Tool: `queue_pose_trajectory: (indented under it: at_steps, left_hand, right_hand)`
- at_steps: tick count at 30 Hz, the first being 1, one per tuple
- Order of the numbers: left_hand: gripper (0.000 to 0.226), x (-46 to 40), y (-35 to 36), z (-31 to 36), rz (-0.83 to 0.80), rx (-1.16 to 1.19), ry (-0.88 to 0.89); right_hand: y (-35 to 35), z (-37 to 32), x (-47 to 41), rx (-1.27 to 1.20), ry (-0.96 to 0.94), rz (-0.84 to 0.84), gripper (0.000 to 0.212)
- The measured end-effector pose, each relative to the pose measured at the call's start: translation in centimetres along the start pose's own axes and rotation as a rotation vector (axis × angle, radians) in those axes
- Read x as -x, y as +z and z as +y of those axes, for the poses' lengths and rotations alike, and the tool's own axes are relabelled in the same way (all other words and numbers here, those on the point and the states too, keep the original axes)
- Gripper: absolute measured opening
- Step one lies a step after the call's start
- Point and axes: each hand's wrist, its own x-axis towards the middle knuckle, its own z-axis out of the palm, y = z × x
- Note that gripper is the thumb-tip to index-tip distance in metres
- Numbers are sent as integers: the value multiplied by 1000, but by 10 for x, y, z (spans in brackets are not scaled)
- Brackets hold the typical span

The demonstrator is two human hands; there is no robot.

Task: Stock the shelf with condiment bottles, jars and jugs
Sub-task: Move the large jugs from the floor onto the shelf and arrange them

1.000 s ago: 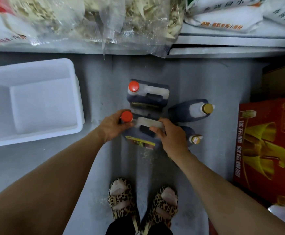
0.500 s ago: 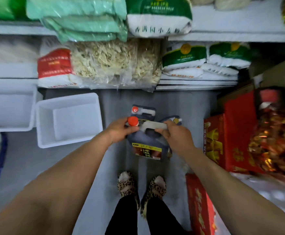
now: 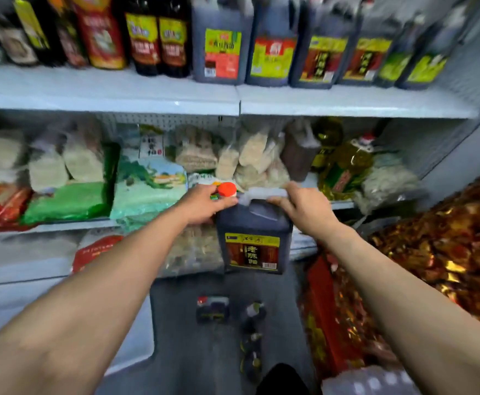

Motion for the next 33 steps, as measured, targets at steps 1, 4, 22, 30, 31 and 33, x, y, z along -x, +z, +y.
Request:
queue_pose_trajectory:
  at_steps: [1, 4, 22, 30, 31, 33]
  left_hand:
    - [21, -4, -7, 22, 10, 27, 33]
    - [21, -25, -19, 80, 27, 66, 126]
    - [69, -289, 59, 377, 340, -182, 362]
    - [47, -409, 109, 444, 453, -429, 309]
    - [47, -421, 112, 445, 462, -439, 299]
    - [44, -439, 119, 442, 476, -440, 283]
  right_hand:
    - [-20, 2, -8, 15, -2, 33, 56]
    - [-72, 15, -33, -27, 2, 129, 55]
    - [-271, 289, -284, -200, -161, 300, 35]
    - [-268, 393, -378, -323, -180, 335, 27]
    - [-263, 401, -389, -356, -175, 331, 26]
    - [-249, 413, -407, -405, -162, 314, 26]
